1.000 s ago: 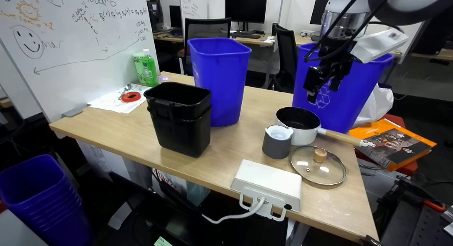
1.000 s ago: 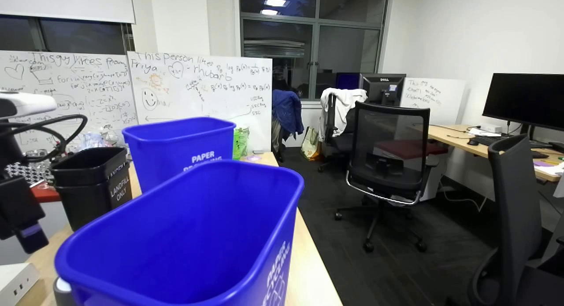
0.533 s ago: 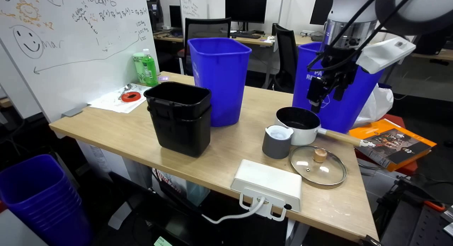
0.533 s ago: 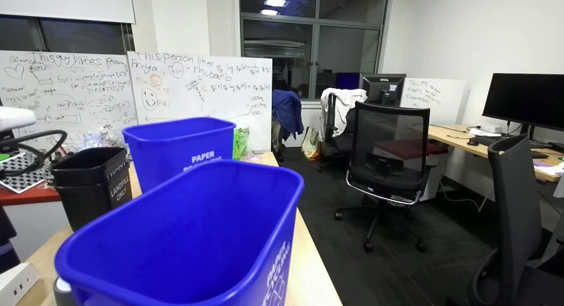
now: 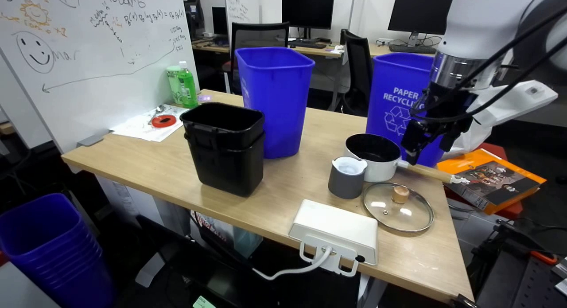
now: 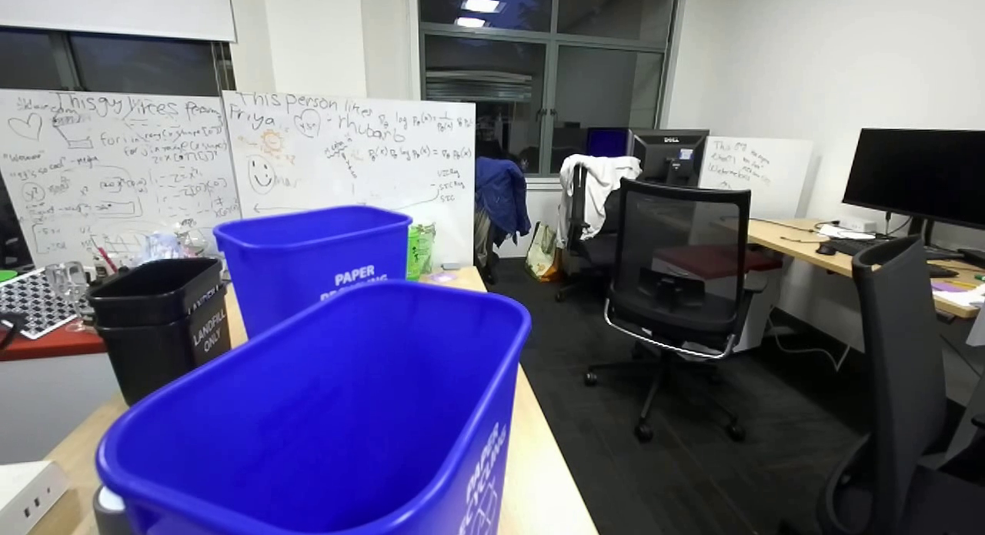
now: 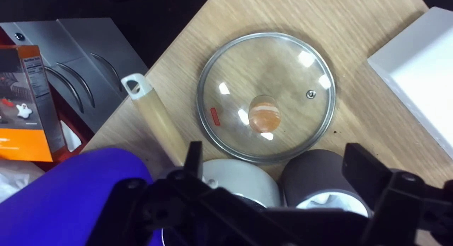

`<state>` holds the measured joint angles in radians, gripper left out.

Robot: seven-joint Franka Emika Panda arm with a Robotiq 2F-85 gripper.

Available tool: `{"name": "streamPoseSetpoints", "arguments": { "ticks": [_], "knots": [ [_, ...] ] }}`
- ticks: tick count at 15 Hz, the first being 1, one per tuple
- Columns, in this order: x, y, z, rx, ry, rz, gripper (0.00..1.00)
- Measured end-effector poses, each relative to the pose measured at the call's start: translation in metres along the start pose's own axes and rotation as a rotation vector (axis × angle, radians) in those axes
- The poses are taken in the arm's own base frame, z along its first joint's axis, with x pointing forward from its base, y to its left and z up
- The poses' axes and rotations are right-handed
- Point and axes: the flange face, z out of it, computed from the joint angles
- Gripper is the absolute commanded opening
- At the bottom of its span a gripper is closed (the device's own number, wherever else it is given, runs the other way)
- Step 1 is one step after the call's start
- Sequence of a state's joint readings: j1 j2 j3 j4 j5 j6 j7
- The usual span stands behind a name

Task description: Pick up the white object from the mug and put it in the pot, then close the lid of the pot

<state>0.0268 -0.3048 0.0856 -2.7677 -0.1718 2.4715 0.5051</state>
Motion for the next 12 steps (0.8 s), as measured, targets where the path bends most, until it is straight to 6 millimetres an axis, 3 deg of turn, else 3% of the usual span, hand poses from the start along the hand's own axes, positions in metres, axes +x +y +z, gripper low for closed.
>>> {"name": "streamPoseSetpoints", "arguments": {
  "ticks": [2, 12],
  "knots": [
    [-0.0061, 0.0047, 0.0107, 0.01, 0.009, 0.043, 1.0],
    [-0.0046, 0.0025, 0.0089, 0.01, 0.014, 0.041, 1.0]
  ]
}}
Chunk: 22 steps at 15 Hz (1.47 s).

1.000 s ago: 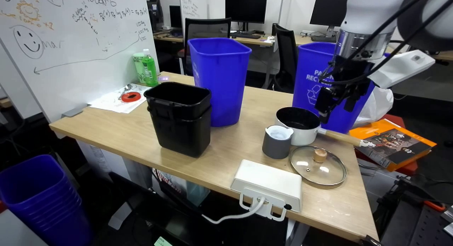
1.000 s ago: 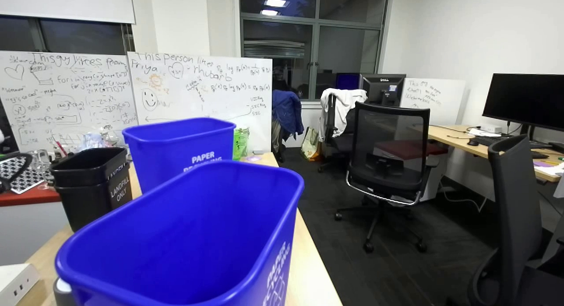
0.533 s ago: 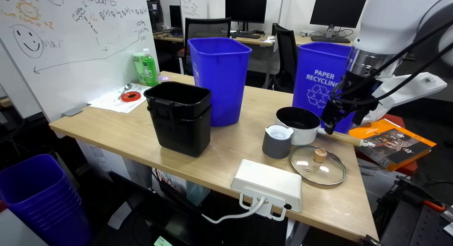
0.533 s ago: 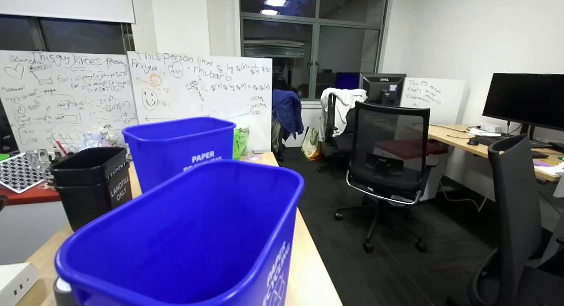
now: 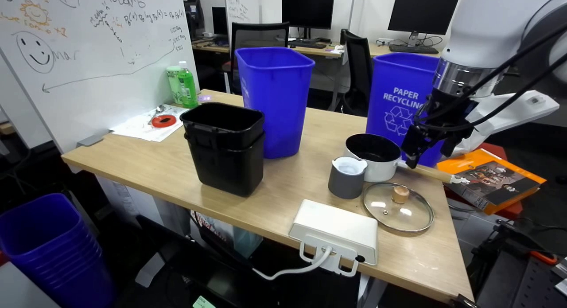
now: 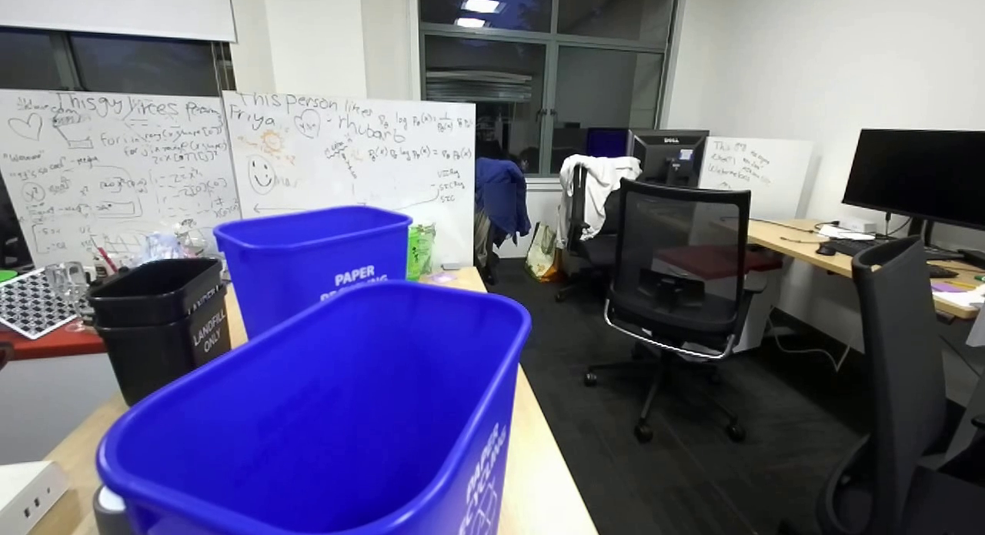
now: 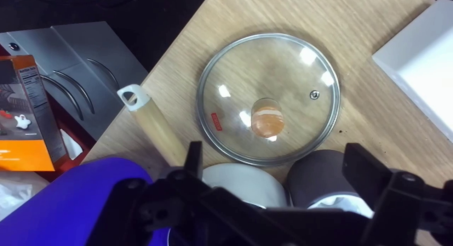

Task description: Pick up the white object from the mug and put it in the pot, then close the lid of the pot

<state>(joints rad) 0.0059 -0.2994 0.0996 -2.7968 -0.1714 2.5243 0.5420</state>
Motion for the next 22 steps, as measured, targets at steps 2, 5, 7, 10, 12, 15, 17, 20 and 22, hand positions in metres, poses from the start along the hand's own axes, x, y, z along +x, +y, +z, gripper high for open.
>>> {"name": "streamPoseSetpoints", "arguments": {
  "ticks": [2, 5, 7, 10, 12, 15, 17, 20, 22],
  "knots": [
    [0.0, -0.001, 0.0, 0.0, -0.001, 0.004, 1.0],
    [-0.002, -0.001, 0.009, -0.005, -0.026, 0.055, 1.0],
    [-0.002, -0.002, 0.019, -0.008, -0.042, 0.103, 1.0],
    [0.003, -0.007, 0.032, 0.025, -0.016, 0.176, 1.0],
    [0.005, -0.01, 0.043, 0.046, -0.002, 0.218, 1.0],
    [0.004, -0.013, 0.06, 0.051, -0.001, 0.251, 1.0],
    [0.002, -0.015, 0.07, 0.05, 0.002, 0.269, 1.0],
    [-0.002, -0.017, 0.088, 0.042, -0.001, 0.285, 1.0],
    [-0.005, -0.015, 0.099, 0.031, -0.001, 0.286, 1.0]
  ]
}}
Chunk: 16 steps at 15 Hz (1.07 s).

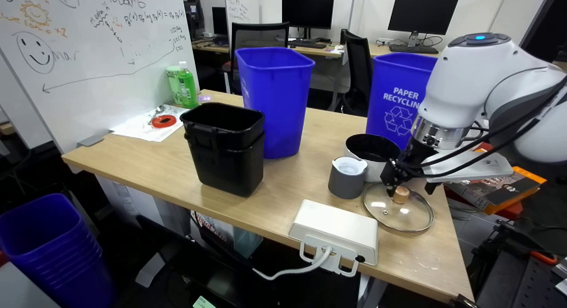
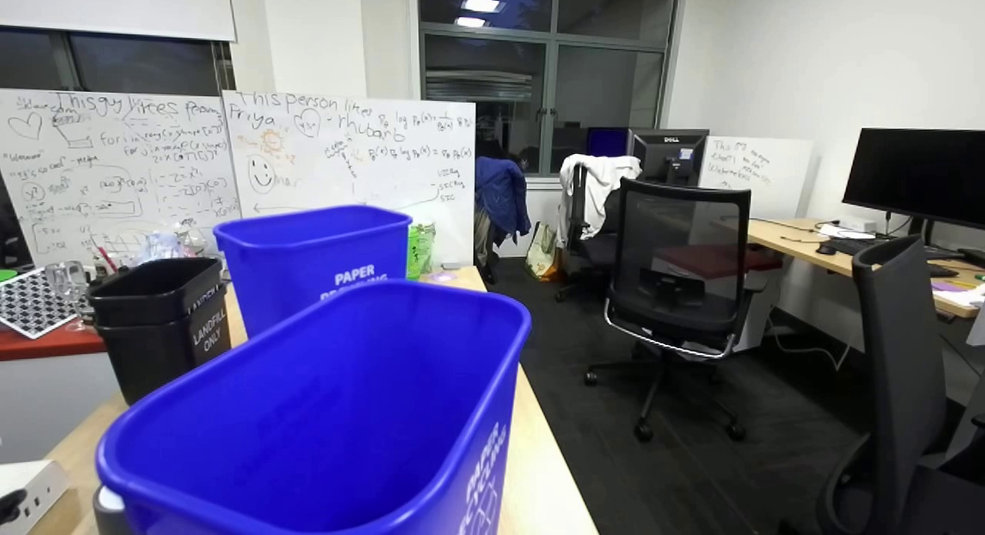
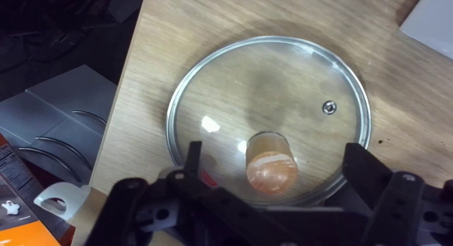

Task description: Pick up the white object from the mug and put it in the pot, then close the lid of the pot

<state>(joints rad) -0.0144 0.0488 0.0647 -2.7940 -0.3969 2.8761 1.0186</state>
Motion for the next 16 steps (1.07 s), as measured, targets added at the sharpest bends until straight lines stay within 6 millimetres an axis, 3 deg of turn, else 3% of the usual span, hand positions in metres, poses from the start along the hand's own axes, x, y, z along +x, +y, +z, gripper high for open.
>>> {"name": "streamPoseSetpoints", "arguments": {
  "ticks": [10, 11, 13, 16],
  "knots": [
    [-0.001, 0.018, 0.025, 0.012, 0.039, 0.027, 1.0],
    [-0.002, 0.018, 0.027, 0.018, 0.042, 0.028, 0.97],
    [-0.003, 0.018, 0.026, 0.036, 0.052, 0.027, 0.74],
    [0.0, 0.016, 0.022, 0.063, 0.077, 0.021, 0.56]
  ]
}}
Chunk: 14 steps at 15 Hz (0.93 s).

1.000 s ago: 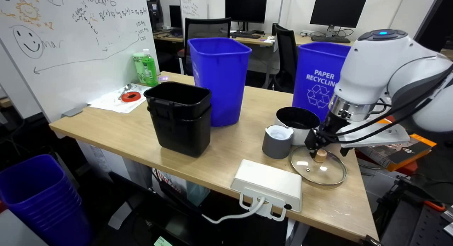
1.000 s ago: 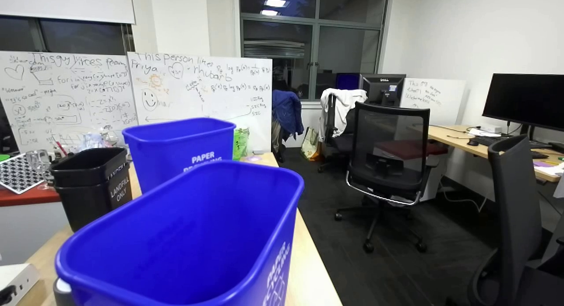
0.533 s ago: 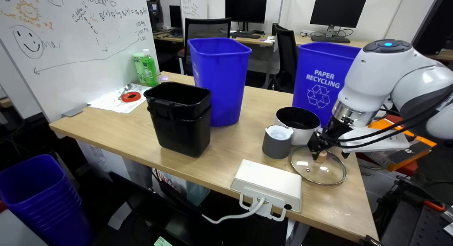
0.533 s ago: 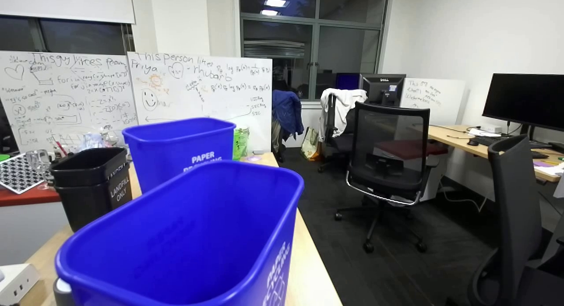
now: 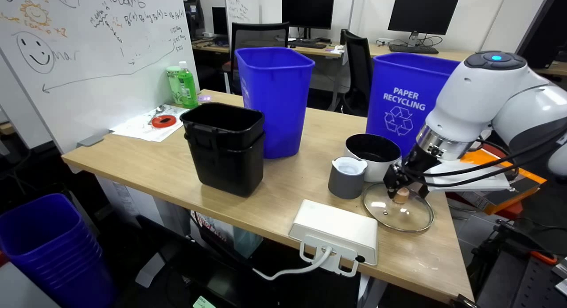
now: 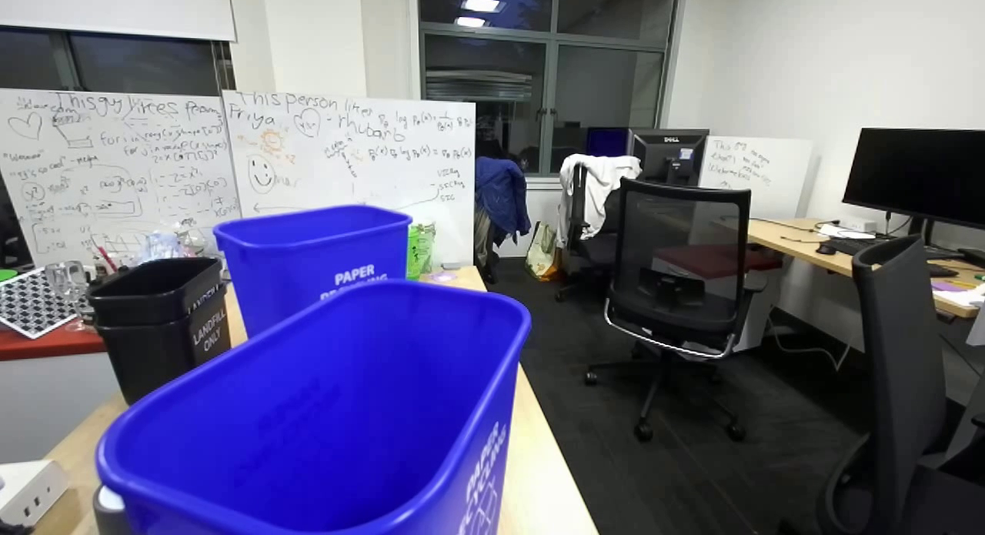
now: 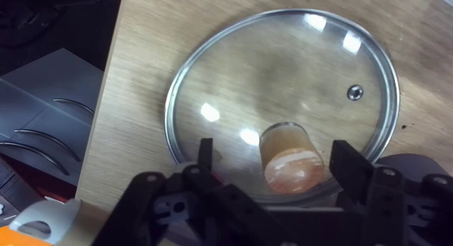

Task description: Pick up the white object from the mug and put it in the pot, then close the lid of the pot

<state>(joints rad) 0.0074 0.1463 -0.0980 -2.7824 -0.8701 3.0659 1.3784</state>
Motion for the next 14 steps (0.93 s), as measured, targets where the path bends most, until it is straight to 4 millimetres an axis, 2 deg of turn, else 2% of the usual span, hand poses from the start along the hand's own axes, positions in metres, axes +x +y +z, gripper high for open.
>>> {"name": "streamPoseSetpoints", "arguments": {
  "ticks": [2, 4, 5, 6, 8, 9, 14],
  "knots": [
    [0.002, -0.002, -0.002, 0.009, 0.014, -0.002, 0.48],
    [0.0, -0.002, -0.002, 0.012, 0.017, -0.005, 0.47],
    [-0.002, -0.003, -0.002, 0.013, 0.017, -0.007, 0.5],
    [-0.004, -0.003, -0.001, 0.012, 0.017, -0.009, 0.47],
    [-0.008, -0.004, 0.0, 0.011, 0.015, -0.013, 0.19],
    [-0.009, -0.005, 0.001, 0.013, 0.014, -0.015, 0.14],
    [-0.012, -0.01, 0.0, 0.03, 0.021, -0.036, 0.14]
  ]
}}
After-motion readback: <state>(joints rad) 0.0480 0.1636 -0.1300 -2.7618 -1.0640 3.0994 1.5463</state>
